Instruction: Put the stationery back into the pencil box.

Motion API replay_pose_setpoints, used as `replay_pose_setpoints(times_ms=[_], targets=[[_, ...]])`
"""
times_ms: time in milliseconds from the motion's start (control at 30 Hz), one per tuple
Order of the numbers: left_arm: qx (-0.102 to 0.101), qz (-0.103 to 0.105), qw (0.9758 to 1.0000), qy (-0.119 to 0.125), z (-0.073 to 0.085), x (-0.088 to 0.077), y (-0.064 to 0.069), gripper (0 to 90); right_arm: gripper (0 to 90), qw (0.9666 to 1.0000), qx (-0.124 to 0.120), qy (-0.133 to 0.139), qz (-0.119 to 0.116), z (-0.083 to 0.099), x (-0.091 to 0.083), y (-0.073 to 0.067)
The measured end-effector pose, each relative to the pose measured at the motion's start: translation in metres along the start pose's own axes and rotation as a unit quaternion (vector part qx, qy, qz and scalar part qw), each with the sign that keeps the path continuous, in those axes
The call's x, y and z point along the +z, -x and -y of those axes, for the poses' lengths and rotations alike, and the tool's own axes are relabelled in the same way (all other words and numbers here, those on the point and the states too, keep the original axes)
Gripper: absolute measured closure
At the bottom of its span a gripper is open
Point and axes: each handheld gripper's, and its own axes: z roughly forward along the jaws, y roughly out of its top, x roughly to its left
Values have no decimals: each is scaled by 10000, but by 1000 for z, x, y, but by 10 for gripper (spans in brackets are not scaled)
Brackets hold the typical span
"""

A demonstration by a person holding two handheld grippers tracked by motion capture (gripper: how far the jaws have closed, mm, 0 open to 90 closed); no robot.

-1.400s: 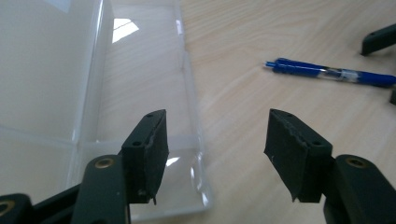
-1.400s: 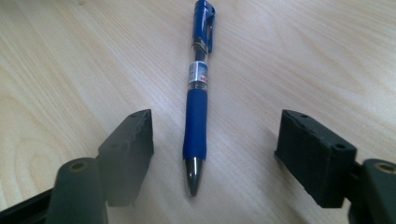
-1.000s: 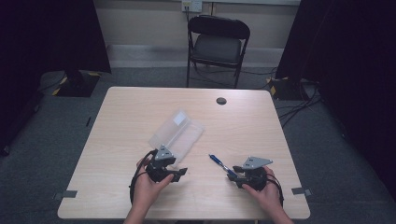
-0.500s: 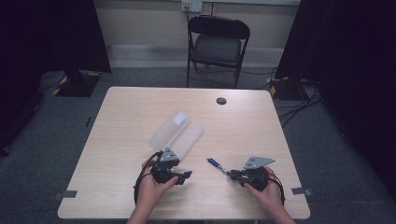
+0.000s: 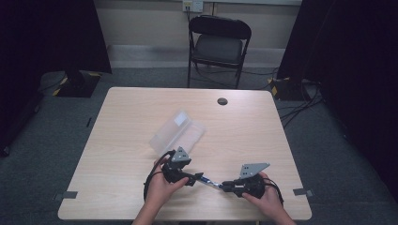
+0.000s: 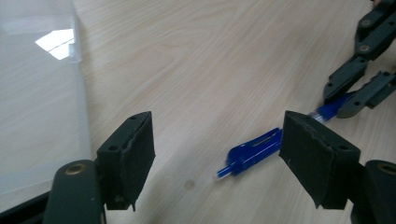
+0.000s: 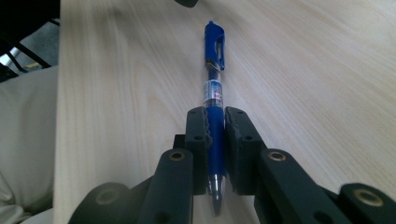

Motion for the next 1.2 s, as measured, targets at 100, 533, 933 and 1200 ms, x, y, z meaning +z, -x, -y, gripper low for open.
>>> replay_pose_setpoints(times_ms=[100, 533, 933, 1200], targets=[[0, 87, 10000, -14, 0, 8, 1, 266, 740, 10000, -7, -40, 81, 1, 1, 3], [142, 396, 9988, -250, 9, 28, 2, 300, 463, 9957, 310, -79, 873, 9, -14, 16], [364, 704, 9959, -437, 8, 25, 10, 467, 423, 9921, 538, 63, 1130, 15, -21, 27], [673, 804, 9934, -458, 1, 36, 19, 440, 409, 9912, 530, 45, 1210, 15, -20, 27]])
